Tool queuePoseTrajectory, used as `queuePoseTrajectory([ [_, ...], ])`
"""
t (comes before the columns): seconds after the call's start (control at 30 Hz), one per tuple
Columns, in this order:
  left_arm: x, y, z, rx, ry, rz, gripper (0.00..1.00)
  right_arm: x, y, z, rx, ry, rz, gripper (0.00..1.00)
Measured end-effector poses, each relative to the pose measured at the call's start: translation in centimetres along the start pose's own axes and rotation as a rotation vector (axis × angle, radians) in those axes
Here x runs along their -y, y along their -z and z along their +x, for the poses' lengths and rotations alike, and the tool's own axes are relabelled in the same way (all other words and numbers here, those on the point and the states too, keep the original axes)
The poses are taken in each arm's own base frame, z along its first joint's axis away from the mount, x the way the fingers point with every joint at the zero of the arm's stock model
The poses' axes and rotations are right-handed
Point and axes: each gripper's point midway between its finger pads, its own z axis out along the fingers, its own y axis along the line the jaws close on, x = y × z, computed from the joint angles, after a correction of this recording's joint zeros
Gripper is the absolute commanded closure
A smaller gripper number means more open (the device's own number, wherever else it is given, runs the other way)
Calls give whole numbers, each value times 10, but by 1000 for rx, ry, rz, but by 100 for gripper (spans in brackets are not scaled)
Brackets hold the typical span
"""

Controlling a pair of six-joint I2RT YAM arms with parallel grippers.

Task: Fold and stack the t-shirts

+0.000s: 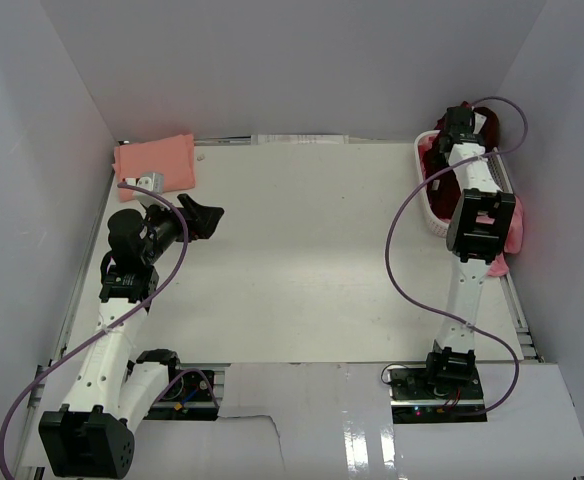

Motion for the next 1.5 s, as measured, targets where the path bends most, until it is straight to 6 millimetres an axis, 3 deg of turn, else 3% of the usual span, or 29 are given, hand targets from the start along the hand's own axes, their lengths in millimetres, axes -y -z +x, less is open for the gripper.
queuePoseTrajectory([
  [0.1,0,0,0,0,0,0,2,-8,25,-22,35,-20,-58,92],
  [0.23,0,0,0,0,0,0,2,-20,87,-70,130,-55,-170,92],
  [0.3,0,0,0,0,0,0,2,-28,134,-97,196,-61,-244,92],
  [0.43,0,0,0,1,-1,0,2,-43,229,-129,318,-21,-365,92],
  [0.53,0,0,0,1,-1,0,2,-91,302,-118,364,81,-508,92],
  [0.63,0,0,0,1,-1,0,2,-138,371,-86,370,201,-677,92],
  [0.73,0,0,0,1,-1,-1,2,-167,432,-50,351,301,-837,92],
  [0.87,0,1,0,2,-2,0,2,-168,494,-22,339,372,-972,92],
  [1.0,0,1,0,1,-1,-1,2,-154,548,-8,348,414,-1088,92],
  [1.1,0,1,0,1,-1,-1,2,-140,574,-5,358,421,-1149,92],
  [1.2,0,1,0,2,-1,-4,2,-125,581,14,328,433,-1188,92],
  [1.37,-1,1,0,0,-1,-4,2,-98,530,97,98,477,-1129,92],
  [1.4,-1,0,1,-2,1,-5,2,-95,517,115,41,489,-1116,87],
  [1.47,0,-1,3,-15,5,4,2,-90,492,153,-94,510,-1092,58],
  [1.5,0,-2,5,-24,9,10,2,-89,481,169,-154,517,-1074,18],
])
